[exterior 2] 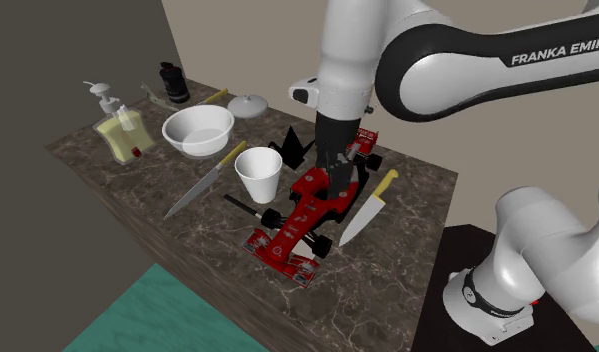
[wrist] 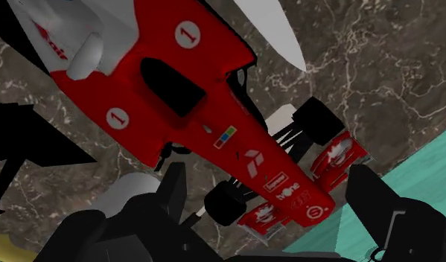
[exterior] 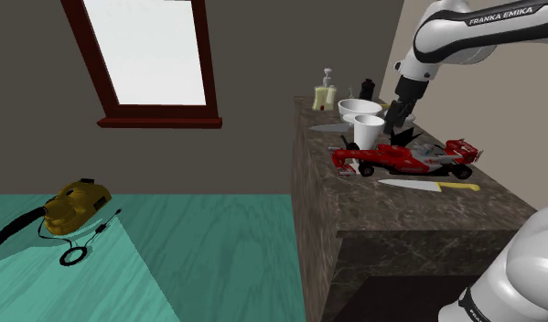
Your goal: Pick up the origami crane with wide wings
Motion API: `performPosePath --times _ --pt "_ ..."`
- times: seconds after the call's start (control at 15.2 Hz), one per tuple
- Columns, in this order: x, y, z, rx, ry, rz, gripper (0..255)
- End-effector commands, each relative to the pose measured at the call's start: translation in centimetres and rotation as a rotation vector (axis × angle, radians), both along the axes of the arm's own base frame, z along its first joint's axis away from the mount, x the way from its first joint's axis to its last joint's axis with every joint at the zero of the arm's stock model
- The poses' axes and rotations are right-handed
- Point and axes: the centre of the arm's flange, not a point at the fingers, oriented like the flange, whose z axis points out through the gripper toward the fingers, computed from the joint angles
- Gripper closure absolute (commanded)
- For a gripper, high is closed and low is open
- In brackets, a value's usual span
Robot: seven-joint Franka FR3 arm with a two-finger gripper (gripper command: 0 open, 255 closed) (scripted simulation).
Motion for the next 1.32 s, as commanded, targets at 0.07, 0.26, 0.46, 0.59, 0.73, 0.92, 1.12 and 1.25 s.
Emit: performPosePath --times 0.07,0.26,0.46,0.59,0.73,0.92,1.12,1.25 --pt "1.3 -3.7 -1.1 -0.003 -0.004 -0.008 0" --pt "2.4 -7.3 -2.0 -0.004 -0.009 -0.017 0" --pt "3.5 -11.0 -2.9 -0.006 -0.014 -0.025 0" --pt "4.3 -13.4 -3.5 -0.007 -0.017 -0.031 0" --pt "5.0 -15.8 -4.2 -0.008 -0.020 -0.037 0" --pt "6.0 -19.5 -5.1 -0.009 -0.024 -0.046 0" --pt "7.0 -23.1 -5.9 -0.011 -0.029 -0.054 0" --pt "7.4 -24.3 -6.8 -0.012 -0.030 -0.057 0"
